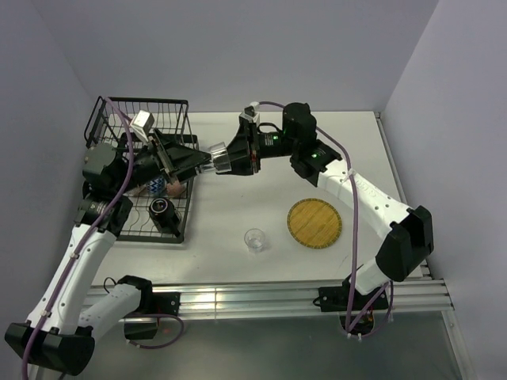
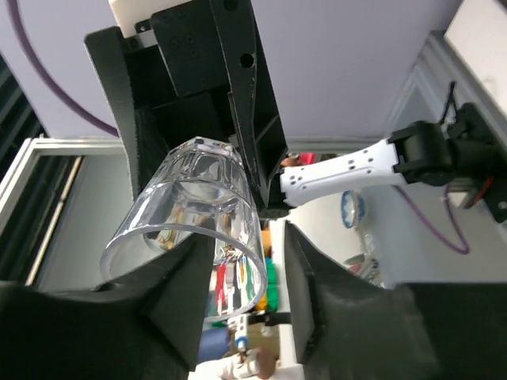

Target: Load the mixed dishes into the dish rack

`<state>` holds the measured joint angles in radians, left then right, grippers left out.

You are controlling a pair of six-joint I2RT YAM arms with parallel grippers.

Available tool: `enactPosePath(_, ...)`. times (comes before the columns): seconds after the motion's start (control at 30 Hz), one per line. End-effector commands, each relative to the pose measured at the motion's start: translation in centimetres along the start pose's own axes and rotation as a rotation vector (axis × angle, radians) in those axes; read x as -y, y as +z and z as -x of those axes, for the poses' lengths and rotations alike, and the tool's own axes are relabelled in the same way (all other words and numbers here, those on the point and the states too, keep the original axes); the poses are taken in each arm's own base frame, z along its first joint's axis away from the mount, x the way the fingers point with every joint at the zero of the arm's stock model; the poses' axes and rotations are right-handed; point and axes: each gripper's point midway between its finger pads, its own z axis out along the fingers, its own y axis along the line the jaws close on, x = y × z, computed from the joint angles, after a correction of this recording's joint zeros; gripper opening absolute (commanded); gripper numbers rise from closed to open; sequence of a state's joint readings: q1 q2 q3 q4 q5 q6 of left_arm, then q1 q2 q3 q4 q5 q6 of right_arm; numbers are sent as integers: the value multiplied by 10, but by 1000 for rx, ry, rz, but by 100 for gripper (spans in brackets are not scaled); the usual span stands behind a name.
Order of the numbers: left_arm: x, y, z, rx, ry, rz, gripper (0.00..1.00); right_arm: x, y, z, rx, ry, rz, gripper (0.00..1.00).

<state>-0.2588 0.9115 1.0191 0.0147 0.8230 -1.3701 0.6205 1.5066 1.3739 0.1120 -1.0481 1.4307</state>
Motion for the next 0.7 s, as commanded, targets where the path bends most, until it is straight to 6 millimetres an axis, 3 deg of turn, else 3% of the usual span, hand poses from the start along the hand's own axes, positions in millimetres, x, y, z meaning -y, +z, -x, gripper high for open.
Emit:
enactPosePath(0.0,25,2,9,22,79,-37,0,-14,-7,13,46,-96,-9,49)
enactPosePath(0.03,21,6,16,33,80,-22,0,-7,-12,19,84,-99,-54,57)
enactPosePath(0.1,17,8,25,53,84,11,0,0,-30,37,164,-108,-100,63)
enactPosePath(0.13,23,9,32,69,103,4,0,5,-39,38,189,-107,-133,77)
enactPosePath(0.17,15,10,45,96,105,33,0,11,-54,51,246,-102,-157,77)
enactPosePath(0.2,23,8,54,117,130,31,0,15,-63,55,272,-99,-173,78)
enactPosePath(0.3,3,1,92,193,150,145,0,32,-96,62,371,-88,-250,78)
enactPosePath(0.33,13,-5,104,226,182,157,0,39,-104,55,381,-87,-292,78)
enactPosePath(0.4,-12,-24,148,329,218,288,0,54,-114,54,418,-88,-369,78)
enactPosePath(0.43,-23,-33,162,354,184,371,0,64,-119,44,405,-92,-426,78)
enactPosePath(0.47,-33,-52,183,412,219,449,0,70,-121,40,403,-91,-457,77)
enactPosePath(0.5,-30,-66,202,489,254,511,0,77,-123,36,402,-89,-486,76)
enactPosePath(0.53,-57,-83,215,520,194,617,0,85,-125,26,382,-88,-514,75)
enactPosePath(0.6,-66,-107,237,594,232,738,0,93,-128,19,373,-89,-546,74)
enactPosePath(0.63,-86,-120,245,603,187,809,0,97,-130,13,368,-104,-566,74)
enactPosePath(0.67,-93,-127,250,606,200,855,0,98,-131,10,364,-107,-573,74)
